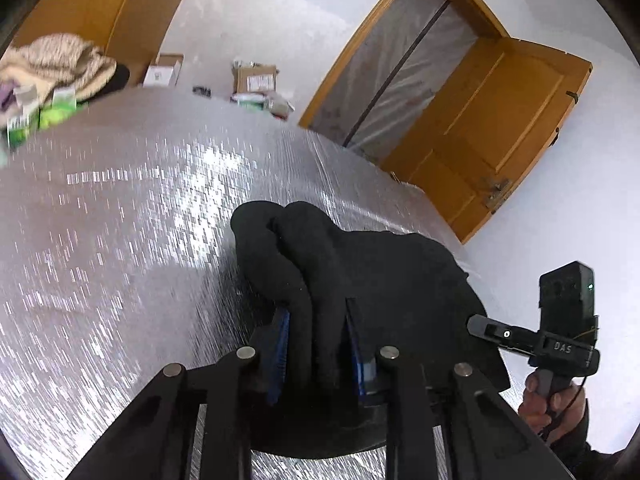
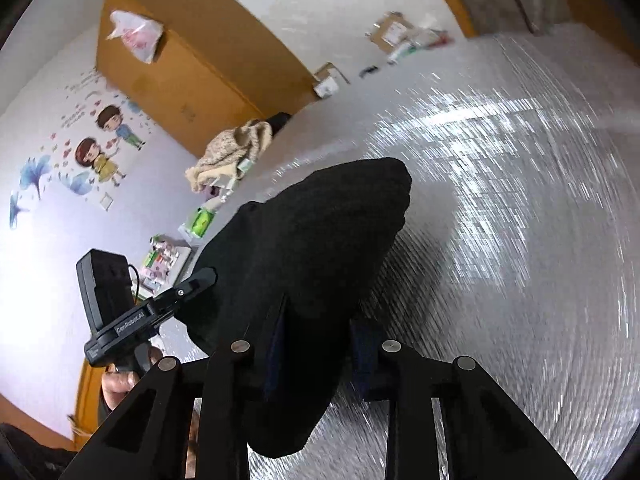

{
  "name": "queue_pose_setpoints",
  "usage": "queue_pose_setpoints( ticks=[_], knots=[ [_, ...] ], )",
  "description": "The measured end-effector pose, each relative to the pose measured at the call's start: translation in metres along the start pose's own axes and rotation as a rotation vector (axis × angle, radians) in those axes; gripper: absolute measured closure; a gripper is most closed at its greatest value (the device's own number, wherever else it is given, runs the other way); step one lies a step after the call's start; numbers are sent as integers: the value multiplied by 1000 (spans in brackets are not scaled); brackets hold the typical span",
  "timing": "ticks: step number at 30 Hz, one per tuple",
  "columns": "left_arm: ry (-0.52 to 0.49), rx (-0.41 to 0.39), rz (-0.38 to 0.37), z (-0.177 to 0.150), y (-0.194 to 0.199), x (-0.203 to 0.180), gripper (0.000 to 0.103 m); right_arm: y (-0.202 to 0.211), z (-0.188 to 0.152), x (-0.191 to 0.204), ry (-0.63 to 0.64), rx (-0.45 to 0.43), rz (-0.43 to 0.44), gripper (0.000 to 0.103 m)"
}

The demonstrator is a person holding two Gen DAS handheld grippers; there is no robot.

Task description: Fold clothes

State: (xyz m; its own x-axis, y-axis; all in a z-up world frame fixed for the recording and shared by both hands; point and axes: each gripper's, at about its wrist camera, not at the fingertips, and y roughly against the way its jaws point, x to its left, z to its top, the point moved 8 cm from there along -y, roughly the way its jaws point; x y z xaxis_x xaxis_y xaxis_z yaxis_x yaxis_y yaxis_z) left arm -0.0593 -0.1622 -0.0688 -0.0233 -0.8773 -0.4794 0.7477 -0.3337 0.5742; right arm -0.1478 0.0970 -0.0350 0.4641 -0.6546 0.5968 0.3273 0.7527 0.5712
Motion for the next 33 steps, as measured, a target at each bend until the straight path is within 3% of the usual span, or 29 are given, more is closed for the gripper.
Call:
queue_pose_setpoints(
  ticks=[10,20,24,29,33],
  knots=[
    [-45,-60,61,84,-16,34,77,-55,84,23,64,-12,20,75],
    [-75,-66,105,147,-62,65,77,-109,160,7,73,-20,7,73],
    [-61,-41,123,156,-92,87,77,-133,178,-10,66,-18,-12,71],
    [25,10,147,134,-101,128,75,-169,172,-45,37,47,-90,65],
    [90,10,177,120,-96,155,71,-160,163,-58,62,11,-99,64]
  ],
)
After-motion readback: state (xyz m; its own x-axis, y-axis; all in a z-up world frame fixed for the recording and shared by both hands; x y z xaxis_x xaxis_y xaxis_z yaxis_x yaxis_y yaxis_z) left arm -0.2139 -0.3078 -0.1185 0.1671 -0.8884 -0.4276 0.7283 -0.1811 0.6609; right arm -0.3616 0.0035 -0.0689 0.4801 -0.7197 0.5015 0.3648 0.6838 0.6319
